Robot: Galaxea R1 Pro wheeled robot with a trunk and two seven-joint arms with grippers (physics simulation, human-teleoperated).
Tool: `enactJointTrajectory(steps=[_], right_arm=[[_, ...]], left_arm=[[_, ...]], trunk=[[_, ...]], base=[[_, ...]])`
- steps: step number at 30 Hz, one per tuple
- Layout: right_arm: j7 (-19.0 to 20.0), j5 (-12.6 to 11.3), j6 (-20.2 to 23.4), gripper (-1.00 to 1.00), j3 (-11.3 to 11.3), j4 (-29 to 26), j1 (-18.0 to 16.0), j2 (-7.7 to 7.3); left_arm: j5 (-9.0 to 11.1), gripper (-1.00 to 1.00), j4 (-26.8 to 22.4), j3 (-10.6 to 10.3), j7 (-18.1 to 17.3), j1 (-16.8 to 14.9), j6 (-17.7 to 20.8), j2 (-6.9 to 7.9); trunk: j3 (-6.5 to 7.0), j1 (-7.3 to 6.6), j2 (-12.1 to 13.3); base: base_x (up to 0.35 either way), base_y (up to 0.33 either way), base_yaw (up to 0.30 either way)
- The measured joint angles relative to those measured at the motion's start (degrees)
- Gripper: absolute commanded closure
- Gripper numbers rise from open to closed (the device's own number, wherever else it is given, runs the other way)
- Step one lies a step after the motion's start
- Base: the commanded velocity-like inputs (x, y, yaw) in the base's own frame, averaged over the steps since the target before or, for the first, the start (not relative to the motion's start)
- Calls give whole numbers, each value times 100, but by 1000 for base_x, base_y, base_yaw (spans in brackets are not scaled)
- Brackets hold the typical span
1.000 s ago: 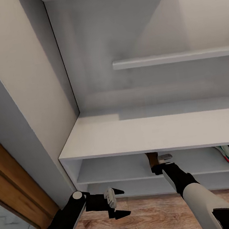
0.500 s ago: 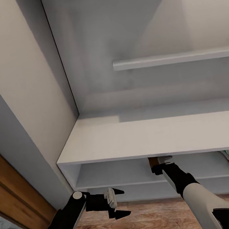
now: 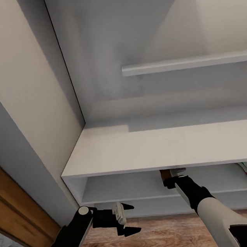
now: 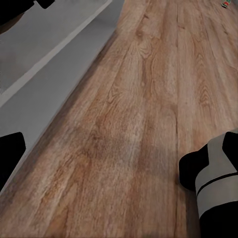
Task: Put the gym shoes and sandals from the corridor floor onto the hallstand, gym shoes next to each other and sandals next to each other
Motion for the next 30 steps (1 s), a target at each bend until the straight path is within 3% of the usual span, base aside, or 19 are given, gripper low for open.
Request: enactJointTrajectory(steps=[1, 30], right_arm=[[0, 0, 0, -100, 0, 0, -1, 0], [-13, -15, 2, -100, 2, -3, 0, 0]], left_arm=[[0, -100, 0, 0, 0, 2, 0, 0], [-3, -100, 0, 0, 0, 1, 0, 0]], trunk=[[0, 0, 0], [0, 0, 0]], base=[[0, 0, 0], [18, 0, 0]])
